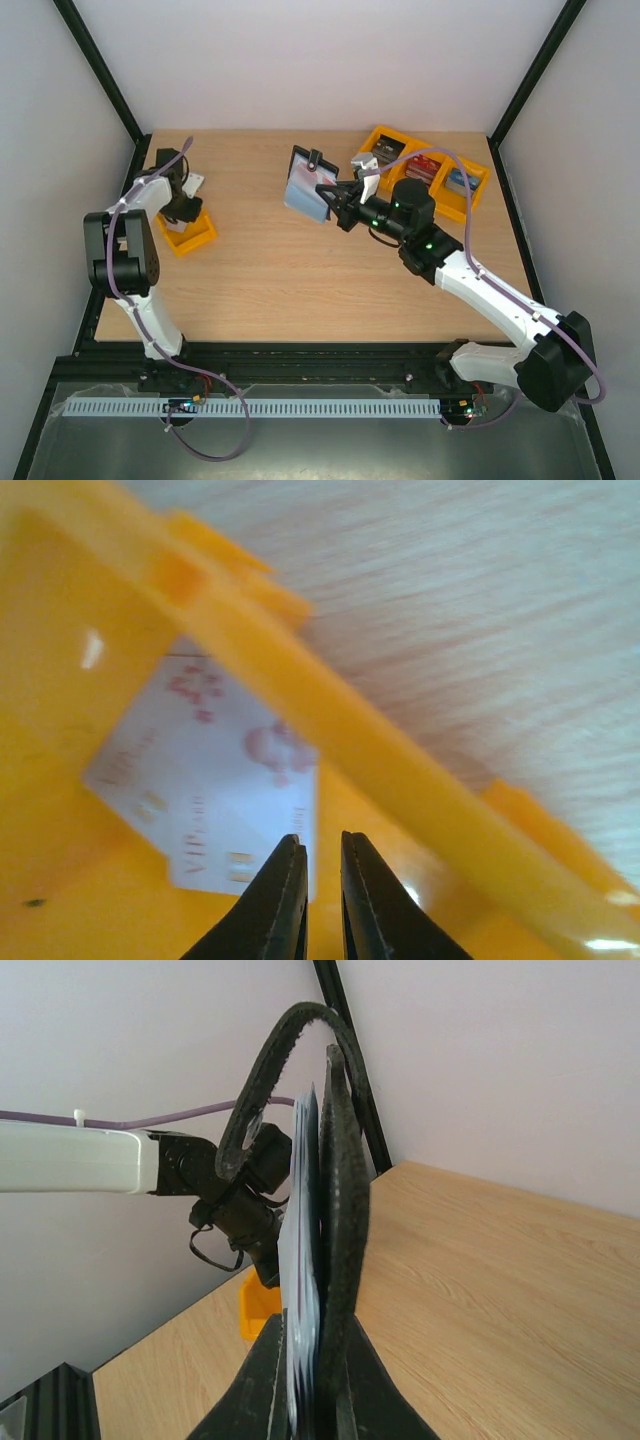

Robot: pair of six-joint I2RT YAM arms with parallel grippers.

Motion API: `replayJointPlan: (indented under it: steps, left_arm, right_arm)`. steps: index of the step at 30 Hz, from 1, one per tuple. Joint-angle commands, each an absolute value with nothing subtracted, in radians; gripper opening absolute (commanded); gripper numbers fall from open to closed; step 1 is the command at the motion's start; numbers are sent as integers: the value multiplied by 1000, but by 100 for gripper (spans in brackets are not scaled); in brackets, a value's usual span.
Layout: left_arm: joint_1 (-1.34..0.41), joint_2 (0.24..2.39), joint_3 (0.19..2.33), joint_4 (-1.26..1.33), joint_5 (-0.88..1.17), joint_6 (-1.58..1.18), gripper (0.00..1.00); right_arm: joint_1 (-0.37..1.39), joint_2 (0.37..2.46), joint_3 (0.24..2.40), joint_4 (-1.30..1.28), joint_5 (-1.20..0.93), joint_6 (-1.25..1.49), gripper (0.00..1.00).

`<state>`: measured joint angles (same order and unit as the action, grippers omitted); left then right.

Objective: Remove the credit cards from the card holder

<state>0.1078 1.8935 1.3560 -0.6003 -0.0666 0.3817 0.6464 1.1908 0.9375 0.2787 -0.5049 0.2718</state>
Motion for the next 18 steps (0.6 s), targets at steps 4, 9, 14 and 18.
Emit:
replayJointPlan:
  steps: [4,9,14,18]
  left_arm:
    - [89,1932,1265,-657,14,311,12]
    - [89,1959,1237,-607,-102,298,12]
    - [91,1969,1229,-564,-245,329,14]
    - [90,1993,1220,-477,-388,361,14]
  right_arm:
    - [647,1162,932,306,-504,254,2]
    - [647,1156,929,304,-503,252,2]
    - [647,1151,929,299,-498,248,2]
    - [647,1147,931,301,-501,245,2]
